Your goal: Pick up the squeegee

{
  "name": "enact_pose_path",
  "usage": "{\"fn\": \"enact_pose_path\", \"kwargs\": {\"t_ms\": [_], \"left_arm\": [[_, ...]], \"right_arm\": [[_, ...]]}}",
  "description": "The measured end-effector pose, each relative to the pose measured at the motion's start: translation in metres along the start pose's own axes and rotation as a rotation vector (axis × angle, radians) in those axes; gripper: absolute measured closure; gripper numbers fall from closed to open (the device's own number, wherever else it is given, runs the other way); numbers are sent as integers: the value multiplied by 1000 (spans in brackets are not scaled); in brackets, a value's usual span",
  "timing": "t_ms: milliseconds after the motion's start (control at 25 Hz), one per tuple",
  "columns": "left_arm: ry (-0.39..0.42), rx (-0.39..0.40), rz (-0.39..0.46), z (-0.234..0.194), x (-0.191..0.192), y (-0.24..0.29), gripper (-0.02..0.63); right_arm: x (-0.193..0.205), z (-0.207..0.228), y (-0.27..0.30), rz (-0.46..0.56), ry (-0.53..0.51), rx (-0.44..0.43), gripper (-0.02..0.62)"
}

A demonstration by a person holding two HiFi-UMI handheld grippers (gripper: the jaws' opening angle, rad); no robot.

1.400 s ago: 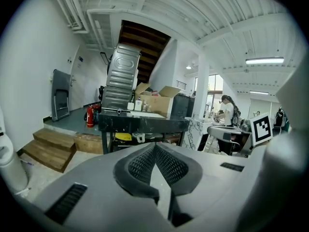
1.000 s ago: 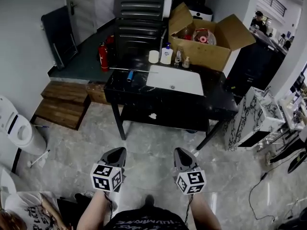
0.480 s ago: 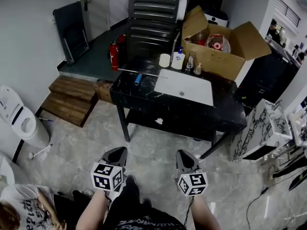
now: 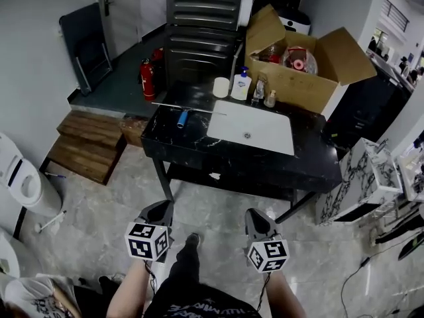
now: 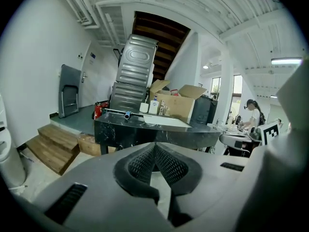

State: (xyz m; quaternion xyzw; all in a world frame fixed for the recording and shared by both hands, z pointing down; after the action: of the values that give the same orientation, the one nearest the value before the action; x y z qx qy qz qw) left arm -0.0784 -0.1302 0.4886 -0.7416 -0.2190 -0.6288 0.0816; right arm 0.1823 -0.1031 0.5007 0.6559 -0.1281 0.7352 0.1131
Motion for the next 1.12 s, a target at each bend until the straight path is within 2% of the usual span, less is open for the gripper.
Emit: {"fn": "enact_pose_path", "kwargs": {"t_ms": [240,640,800,1040,1120], "left_arm": [[-25,24,2,-35,-20,83,586],[-14,20,-32,-95,-54,208,584],[-11,18,-60,-117,-61,252,584],[-12,22,-120,-144,-67,312,583],[-24,22,-158,-153,-66,331,538]], "right_arm": [[2,28,78,-13,4,28,546],[-5,70,191,-18,-15,58,546],[-7,87,228,-3,54,85,546],[-9,111,282,2,49,119,546],[-7,115,297,-6,50,125,546]]}}
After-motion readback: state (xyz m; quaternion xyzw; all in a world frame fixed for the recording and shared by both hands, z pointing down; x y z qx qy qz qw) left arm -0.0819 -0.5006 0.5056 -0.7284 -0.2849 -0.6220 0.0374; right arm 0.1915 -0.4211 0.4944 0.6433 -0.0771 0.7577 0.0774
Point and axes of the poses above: the fingertips, and each gripper's own axes: y forward along the fingers, z to its right, x out of its underside, the point moved 3 cm from there along -y, backward along the fingers, and after that the axes turned 14 degrees about z, right-handed, at the moved point
